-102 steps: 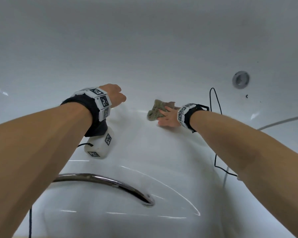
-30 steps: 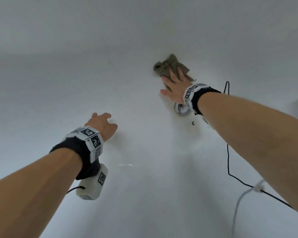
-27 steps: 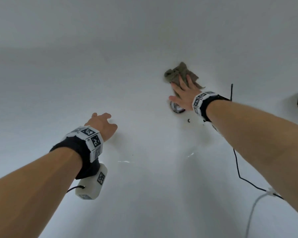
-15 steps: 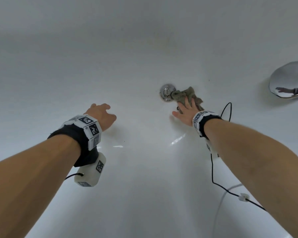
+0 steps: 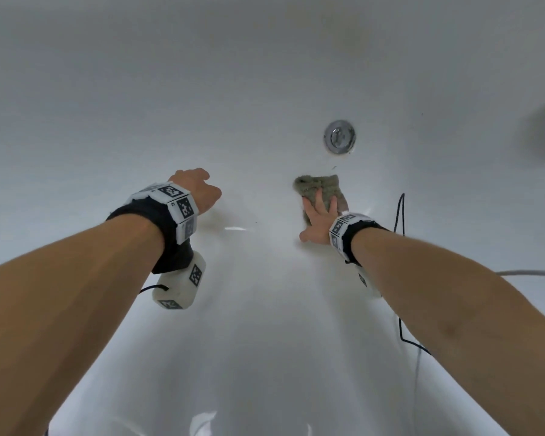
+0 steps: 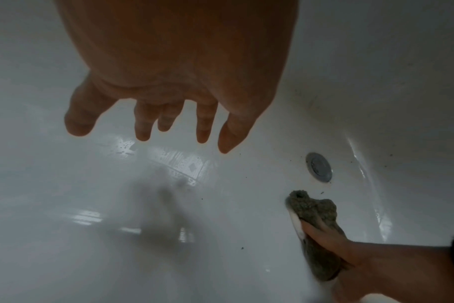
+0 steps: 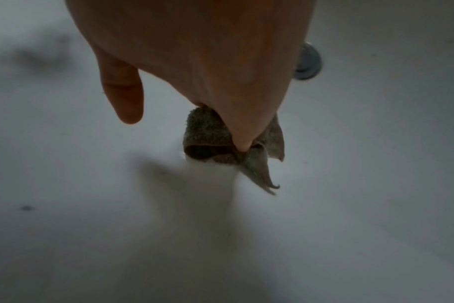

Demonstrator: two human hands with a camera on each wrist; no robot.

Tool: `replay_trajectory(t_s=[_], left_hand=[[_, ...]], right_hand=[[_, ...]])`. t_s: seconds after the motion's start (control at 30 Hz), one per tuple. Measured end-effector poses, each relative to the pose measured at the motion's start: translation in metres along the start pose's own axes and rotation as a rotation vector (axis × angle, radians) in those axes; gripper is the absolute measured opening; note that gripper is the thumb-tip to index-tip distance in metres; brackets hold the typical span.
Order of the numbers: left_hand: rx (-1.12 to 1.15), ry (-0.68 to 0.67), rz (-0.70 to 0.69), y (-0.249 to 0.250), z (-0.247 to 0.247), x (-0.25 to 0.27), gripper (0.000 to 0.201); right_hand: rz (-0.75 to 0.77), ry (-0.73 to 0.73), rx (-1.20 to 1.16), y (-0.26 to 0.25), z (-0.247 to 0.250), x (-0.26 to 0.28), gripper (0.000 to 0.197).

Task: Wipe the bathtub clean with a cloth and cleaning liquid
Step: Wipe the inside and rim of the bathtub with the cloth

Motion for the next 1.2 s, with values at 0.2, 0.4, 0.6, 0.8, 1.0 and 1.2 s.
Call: replay_trajectory(t_s=[0.2, 0.4, 0.6, 0.8, 1.0, 1.2], left_hand=[[-0.019, 0.007, 0.0, -0.007, 0.0, 0.006, 0.053], [-0.043, 0.02, -0.015, -0.002, 0.008, 0.011, 0.052], [-0.05, 0.008, -0.028, 0.018, 0.007, 0.013, 0.051], [-0.05, 0.012, -0.072, 0.043, 0.002, 0.011, 0.051], [-0.047, -0.007, -0.075, 0.051, 0.003, 0.006, 0.05], [-0.051, -0.006, -0.057, 0.041, 0.013, 0.001, 0.05]], right_hand=[[0.217, -0.08, 0.241, -0.061, -0.035, -0.003, 0.075], [0.277, -0.172, 0.423, -0.06, -0.054, 0.011, 0.08], [0.165, -0.189, 0.414, 0.003, -0.041, 0.031, 0.076], [0.032, -0.02, 0.486, 0.076, 0.032, 0.063, 0.072], [-0.168, 0.075, 0.289, 0.111, 0.123, 0.037, 0.089], [-0.278, 0.277, 0.581, 0.106, 0.212, 0.031, 0.071]])
Point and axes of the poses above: each hand's wrist, its own x-axis away from the middle knuckle, its own z-axis out of the back of the hand, y = z × x, the point moved 6 cm from there along -x, towards the middle knuckle, and after that the axes turned 7 degrees about -x, right-handed, at the moved point
